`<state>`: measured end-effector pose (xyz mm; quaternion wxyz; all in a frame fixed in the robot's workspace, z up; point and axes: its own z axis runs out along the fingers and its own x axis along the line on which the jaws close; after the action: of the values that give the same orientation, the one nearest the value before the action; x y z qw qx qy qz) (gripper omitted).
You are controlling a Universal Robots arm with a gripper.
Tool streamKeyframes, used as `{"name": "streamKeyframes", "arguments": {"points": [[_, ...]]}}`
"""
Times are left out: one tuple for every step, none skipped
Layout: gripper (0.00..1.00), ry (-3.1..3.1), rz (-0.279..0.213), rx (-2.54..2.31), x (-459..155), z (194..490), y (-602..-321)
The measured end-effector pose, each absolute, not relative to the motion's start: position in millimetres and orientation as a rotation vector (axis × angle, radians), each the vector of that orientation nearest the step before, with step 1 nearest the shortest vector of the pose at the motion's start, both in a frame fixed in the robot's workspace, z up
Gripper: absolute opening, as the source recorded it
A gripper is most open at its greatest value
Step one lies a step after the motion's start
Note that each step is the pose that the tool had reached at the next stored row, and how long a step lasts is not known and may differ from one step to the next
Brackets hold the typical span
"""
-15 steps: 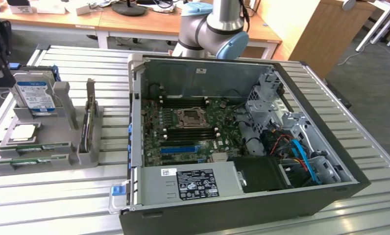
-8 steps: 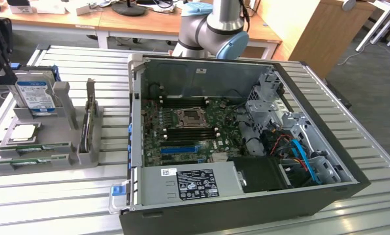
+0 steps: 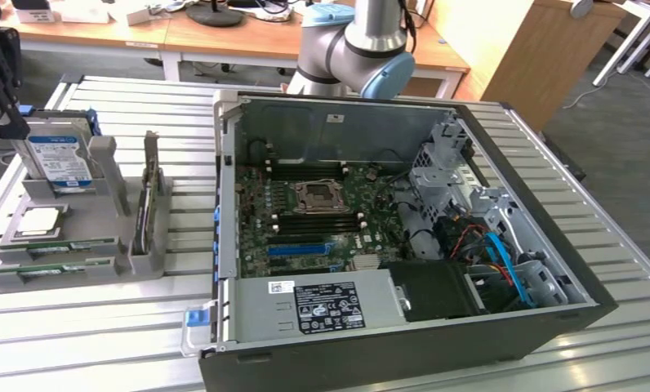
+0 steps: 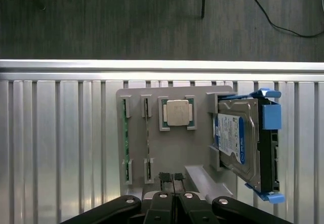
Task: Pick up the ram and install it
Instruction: 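Pick up the ram and move it above insertion slot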
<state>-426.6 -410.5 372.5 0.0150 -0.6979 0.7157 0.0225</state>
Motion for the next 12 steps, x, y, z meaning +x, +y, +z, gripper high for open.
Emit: {"name": "streamKeyframes", "arguments": {"points": [[0.11,2.227,0.07,-2.172,-426.6,372.4,-410.6],[0.11,2.227,0.07,-2.172,-426.5,372.5,-410.7],[0.11,2.226,0.07,-2.172,-426.6,372.5,-410.7],[0.11,2.226,0.07,-2.172,-426.6,372.5,-410.7],[0.11,2.226,0.07,-2.172,-426.6,372.5,-410.7],[0.11,2.226,0.07,-2.172,-426.6,372.4,-410.6],[0.11,2.226,0.07,-2.172,-426.6,372.1,-410.6],[0.11,2.226,0.07,-2.172,-426.6,371.7,-410.7],[0.11,2.226,0.07,-2.172,-426.6,371.2,-410.6],[0.11,2.226,0.07,-2.172,-426.6,370.8,-410.6],[0.11,2.226,0.07,-2.172,-426.5,370.3,-410.6],[0.11,2.226,0.07,-2.172,-426.5,369.9,-410.6]]}}
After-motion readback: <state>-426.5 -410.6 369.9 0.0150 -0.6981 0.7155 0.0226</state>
